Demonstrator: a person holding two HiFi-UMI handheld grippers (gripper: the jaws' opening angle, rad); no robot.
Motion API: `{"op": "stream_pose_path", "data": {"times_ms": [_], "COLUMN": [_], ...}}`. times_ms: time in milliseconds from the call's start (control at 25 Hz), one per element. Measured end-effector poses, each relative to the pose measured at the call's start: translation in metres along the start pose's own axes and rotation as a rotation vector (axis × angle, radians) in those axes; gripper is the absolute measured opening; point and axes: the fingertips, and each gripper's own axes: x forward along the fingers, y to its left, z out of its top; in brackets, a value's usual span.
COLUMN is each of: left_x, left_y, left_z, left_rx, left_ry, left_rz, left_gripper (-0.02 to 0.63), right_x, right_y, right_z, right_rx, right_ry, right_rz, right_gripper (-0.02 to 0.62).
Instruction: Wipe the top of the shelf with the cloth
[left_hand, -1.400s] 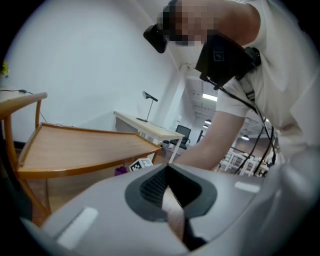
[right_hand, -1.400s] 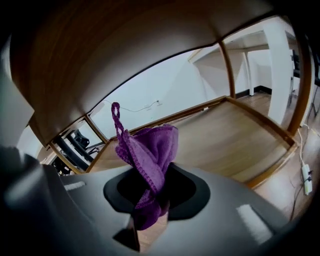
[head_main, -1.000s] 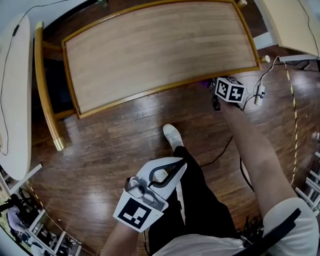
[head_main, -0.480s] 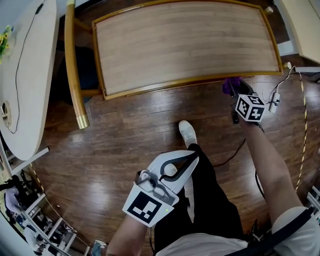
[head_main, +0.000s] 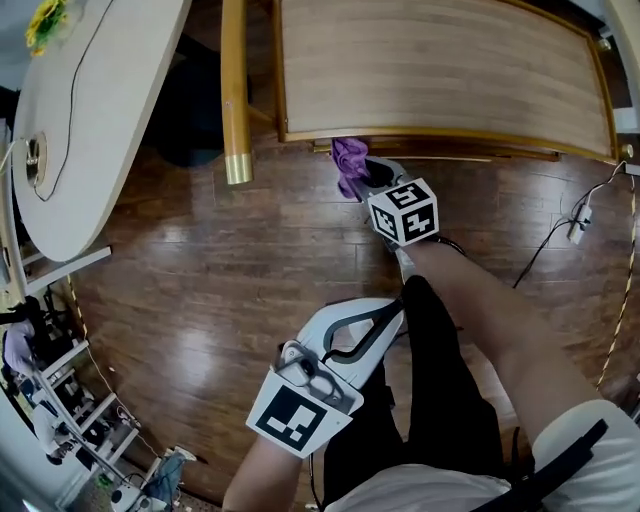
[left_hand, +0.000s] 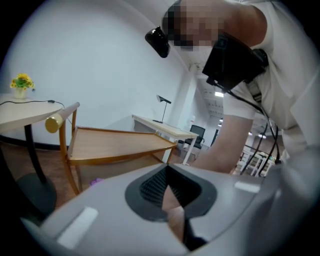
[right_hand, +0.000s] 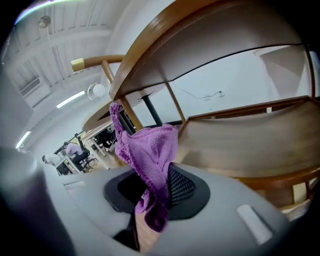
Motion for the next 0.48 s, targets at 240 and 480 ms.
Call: {"op": "stream_pose_path", "data": {"times_ms": [240, 480], "left_x": [-0.015, 0.001], "left_y": [0.006, -0.001], "left_z": [-0.016, -0.02], "left_rx": [-0.028, -0.026], "left_ry": [0.006, 0.01], "left_rz": [0.037, -0.003], "left_gripper": [0.018, 0.018], "right_x": [0.052, 0.018], "right_y": [0.025, -0.037], "right_z": [-0.019, -0.033], "right_rx": [-0.07, -0.069], "right_ry": [0.081, 0.103], "right_rz": [0.035, -0.074], "right_gripper": [0.101, 0.101]}}
